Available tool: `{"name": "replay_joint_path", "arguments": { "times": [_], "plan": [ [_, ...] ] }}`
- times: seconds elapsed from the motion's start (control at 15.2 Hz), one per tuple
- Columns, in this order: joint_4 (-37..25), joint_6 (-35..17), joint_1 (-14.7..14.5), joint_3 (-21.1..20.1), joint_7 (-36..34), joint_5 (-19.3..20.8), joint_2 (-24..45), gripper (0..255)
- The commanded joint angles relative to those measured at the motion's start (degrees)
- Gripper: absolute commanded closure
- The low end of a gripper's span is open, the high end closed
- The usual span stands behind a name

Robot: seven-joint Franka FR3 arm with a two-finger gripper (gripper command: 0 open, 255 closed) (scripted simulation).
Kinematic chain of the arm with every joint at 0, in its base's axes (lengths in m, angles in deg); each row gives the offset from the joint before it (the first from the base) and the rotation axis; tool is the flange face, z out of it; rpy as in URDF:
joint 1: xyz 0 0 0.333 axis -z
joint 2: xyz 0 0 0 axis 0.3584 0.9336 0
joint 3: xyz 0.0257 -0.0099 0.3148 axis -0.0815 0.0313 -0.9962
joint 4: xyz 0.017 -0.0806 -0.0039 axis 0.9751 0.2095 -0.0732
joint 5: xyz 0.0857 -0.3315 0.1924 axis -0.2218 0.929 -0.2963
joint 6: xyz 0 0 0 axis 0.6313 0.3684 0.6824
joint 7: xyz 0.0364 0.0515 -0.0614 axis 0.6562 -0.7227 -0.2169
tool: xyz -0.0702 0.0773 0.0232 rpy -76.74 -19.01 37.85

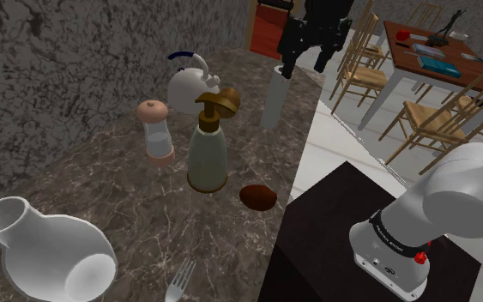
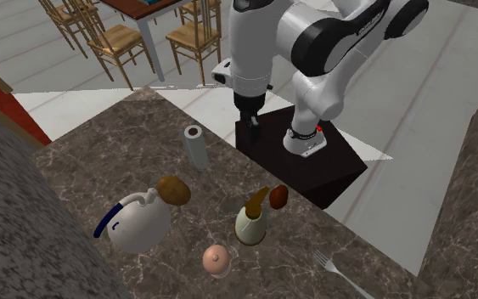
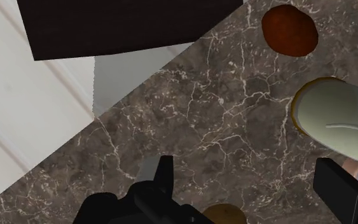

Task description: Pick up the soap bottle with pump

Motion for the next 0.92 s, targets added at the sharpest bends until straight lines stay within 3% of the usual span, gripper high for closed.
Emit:
{"name": "replay_joint_path", "arguments": {
  "times": [0.0,0.46,0.86],
  "plan": [
    [-2.2,-0.5,-0.3,-2.4,-3.0,-0.4,2.8,0],
    [-12.2,-2.1,-0.8,-11.1,-14.4,0.8,15.4,0],
    [-23.9,-1.9,-2.4,-17.9,-25.5,6.2,29.2,0]
  ]
}}
